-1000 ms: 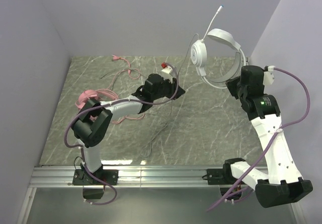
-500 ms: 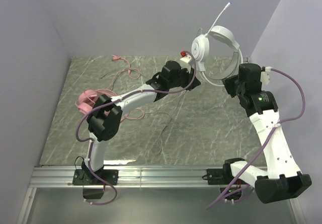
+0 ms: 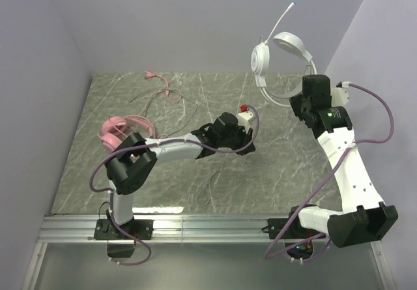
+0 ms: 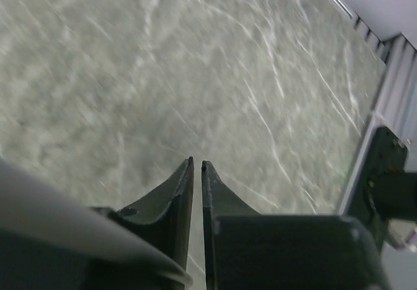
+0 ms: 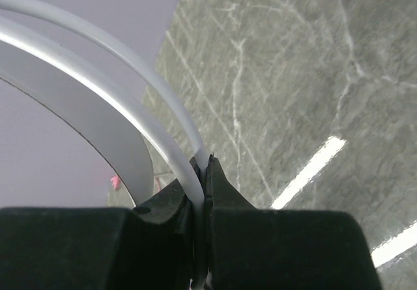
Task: Wrap the headphones
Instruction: Wrap the headphone cable with the left arm
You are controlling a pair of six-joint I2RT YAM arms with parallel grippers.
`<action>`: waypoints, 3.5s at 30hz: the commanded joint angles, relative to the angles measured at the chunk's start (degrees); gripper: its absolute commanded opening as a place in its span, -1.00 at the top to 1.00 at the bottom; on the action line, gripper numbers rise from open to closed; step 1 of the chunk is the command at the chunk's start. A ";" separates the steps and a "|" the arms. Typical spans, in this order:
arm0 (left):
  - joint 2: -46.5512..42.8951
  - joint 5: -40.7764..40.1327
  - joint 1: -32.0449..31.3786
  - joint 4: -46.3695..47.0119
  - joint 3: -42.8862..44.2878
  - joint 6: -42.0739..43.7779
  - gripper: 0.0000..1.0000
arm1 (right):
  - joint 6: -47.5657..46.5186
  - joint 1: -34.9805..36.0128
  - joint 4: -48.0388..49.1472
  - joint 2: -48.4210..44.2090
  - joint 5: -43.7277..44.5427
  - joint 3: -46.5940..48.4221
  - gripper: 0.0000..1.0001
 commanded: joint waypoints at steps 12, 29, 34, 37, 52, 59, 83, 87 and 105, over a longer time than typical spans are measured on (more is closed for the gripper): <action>-13.50 -2.22 -3.48 -14.00 2.71 5.52 0.69 | -1.83 3.99 0.22 4.80 19.24 3.56 1.00; -29.23 -30.53 -3.56 -34.42 7.64 22.64 0.65 | -10.09 5.48 -0.83 8.76 25.22 1.80 1.00; -30.73 -36.33 -3.56 -34.33 7.20 24.51 0.67 | -12.37 5.75 -0.23 7.72 26.02 -0.56 1.00; -31.35 -36.77 -3.56 -33.98 7.29 25.91 0.74 | -15.54 5.84 3.03 6.22 25.05 -3.29 1.00; -38.03 -38.37 -3.83 -23.35 2.37 40.59 0.80 | -25.91 6.27 8.56 3.93 21.19 -9.09 1.00; -39.35 -33.96 -3.91 -21.06 1.83 49.38 0.80 | -29.78 6.98 9.89 3.84 19.34 -10.76 1.00; -30.92 -31.94 -2.95 -22.99 7.29 65.55 0.99 | -41.37 9.70 18.75 -4.05 8.88 -17.17 1.00; -31.44 -28.96 -0.67 -21.76 7.29 67.66 0.99 | -43.84 11.02 20.43 -6.17 7.47 -19.11 1.00; -37.33 -28.61 4.87 -20.88 6.23 77.33 0.99 | -47.09 15.67 20.87 -4.94 9.67 -21.66 1.00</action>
